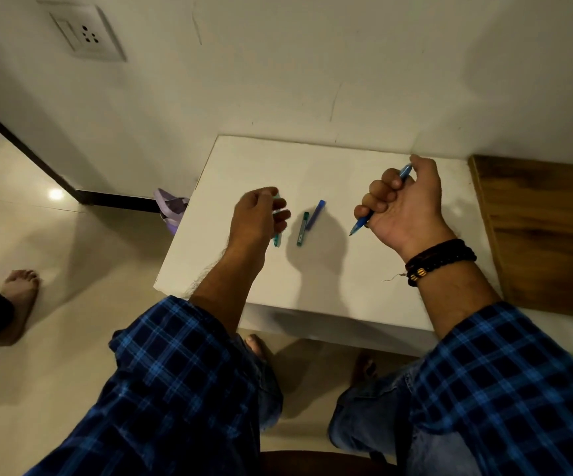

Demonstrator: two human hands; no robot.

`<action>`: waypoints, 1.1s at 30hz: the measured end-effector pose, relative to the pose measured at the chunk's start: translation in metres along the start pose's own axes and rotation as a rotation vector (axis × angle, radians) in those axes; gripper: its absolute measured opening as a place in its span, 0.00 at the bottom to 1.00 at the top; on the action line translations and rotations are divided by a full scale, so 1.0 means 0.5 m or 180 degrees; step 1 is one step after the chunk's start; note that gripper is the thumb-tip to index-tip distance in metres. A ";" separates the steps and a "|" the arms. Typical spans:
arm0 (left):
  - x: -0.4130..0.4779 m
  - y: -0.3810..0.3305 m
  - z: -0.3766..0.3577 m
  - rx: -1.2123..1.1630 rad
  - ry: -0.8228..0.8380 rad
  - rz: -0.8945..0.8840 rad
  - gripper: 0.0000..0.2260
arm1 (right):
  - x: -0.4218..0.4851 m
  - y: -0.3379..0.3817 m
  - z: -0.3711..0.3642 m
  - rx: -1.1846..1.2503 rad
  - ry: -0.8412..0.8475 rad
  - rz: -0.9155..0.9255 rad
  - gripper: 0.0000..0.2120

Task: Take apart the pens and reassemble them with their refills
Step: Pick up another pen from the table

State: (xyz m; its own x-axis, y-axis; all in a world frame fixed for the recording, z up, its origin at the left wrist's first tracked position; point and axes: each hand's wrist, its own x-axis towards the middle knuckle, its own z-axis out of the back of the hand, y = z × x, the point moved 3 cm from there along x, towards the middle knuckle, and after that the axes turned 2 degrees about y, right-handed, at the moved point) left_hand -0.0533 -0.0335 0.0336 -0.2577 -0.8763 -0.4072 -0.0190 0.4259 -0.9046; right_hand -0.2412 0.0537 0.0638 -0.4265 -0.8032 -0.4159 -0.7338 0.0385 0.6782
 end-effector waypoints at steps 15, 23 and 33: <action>-0.064 0.047 -0.090 0.1532 0.1538 -0.0417 0.08 | -0.005 0.003 -0.010 0.0245 0.0124 -0.0001 0.24; -0.056 0.046 -0.088 0.1458 0.1348 -0.0350 0.05 | -0.006 0.004 -0.012 0.0129 0.0150 0.0057 0.24; -0.057 0.038 -0.088 0.1442 0.1319 -0.0400 0.06 | -0.007 0.004 -0.013 0.0111 0.0154 0.0051 0.26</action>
State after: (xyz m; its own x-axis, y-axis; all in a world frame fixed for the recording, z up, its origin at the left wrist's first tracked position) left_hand -0.0889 0.0096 0.0333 -0.6351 -0.7145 -0.2936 0.3147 0.1078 -0.9431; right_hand -0.2376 0.0527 0.0705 -0.4131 -0.8300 -0.3749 -0.7454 0.0716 0.6628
